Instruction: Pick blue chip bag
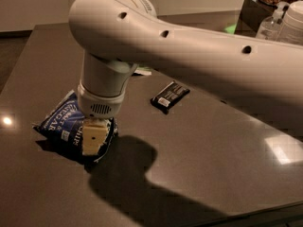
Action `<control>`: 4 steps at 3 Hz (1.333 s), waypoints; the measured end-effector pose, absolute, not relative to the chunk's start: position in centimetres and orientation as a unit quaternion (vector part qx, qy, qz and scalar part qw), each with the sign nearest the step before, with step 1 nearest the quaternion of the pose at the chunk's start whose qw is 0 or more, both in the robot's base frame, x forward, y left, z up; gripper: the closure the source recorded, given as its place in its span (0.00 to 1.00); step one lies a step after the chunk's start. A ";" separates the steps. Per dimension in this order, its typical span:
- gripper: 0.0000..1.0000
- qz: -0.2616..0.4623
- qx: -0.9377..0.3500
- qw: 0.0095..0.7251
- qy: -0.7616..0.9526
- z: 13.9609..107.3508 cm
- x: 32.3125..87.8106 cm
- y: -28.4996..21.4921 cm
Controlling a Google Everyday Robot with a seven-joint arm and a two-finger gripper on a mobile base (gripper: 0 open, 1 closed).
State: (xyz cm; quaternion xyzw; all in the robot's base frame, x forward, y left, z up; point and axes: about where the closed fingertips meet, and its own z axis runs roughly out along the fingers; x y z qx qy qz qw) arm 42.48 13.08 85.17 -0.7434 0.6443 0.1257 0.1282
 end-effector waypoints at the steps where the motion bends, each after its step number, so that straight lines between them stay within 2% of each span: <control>1: 0.85 0.149 -0.740 0.137 0.641 88.2 42.9 12.0; 2: 1.00 0.172 -0.745 0.163 0.624 93.2 42.7 10.4; 4: 1.00 0.195 -0.756 0.196 0.593 98.7 40.5 9.1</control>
Offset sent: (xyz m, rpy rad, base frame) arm 0.0006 -0.0533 0.1457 0.2150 0.0126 0.0818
